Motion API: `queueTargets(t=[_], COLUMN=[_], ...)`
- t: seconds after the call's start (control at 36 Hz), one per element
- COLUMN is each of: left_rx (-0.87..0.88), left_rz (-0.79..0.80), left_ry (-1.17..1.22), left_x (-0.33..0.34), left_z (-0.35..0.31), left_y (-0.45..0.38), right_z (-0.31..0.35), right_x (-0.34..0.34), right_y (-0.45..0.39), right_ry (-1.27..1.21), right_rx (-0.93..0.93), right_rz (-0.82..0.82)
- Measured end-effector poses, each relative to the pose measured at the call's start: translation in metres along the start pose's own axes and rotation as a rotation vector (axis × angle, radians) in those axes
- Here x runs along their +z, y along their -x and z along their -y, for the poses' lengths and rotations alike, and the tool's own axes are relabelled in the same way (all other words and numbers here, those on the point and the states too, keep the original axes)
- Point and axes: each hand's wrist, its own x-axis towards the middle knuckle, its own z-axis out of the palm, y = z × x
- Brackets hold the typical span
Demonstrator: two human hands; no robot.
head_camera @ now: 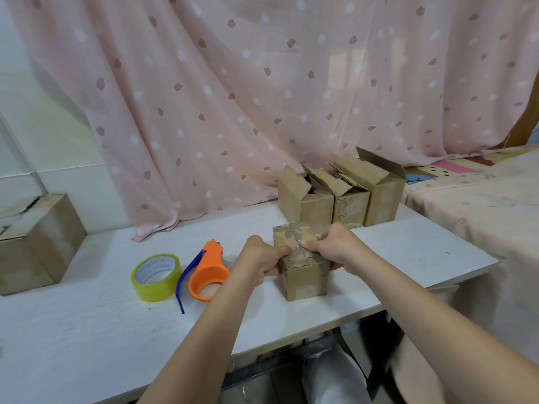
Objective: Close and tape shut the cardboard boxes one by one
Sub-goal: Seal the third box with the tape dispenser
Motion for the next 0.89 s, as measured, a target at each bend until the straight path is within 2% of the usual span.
queueTargets(t=[0.17, 0.25, 0.44, 0.67, 0.78, 0.89], left_rx=[0.001, -0.019, 0.044, 0.053, 0.033, 0.046], left_rz=[0.004, -0.015, -0.126, -0.052, -0.019, -0.025], left_ry=[-0.020, 0.028, -0.086, -0.033, 0.058, 0.009], left_x=[0.000, 0.003, 0.011, 0.004, 0.000, -0.001], left_z=[0.002, 0.003, 0.001, 0.002, 0.004, 0.013], left_y=[0.007, 0.001, 0.000, -0.003, 0.001, -0.003], right_z=[0.008, 0.006, 0.005, 0.007, 0.006, 0.003], right_x=[0.004, 0.002, -0.006, -0.007, 0.001, 0.006], right_y=[-0.005, -0.008, -0.005, -0.002, -0.003, -0.015], right_ry=[0.121, 0.072, -0.064, -0.079, 0.054, 0.139], right_rx=[0.000, 0.029, 0.066, 0.071, 0.002, -0.015], right_rz=[-0.026, -0.015, 0.055, 0.082, 0.020, -0.029])
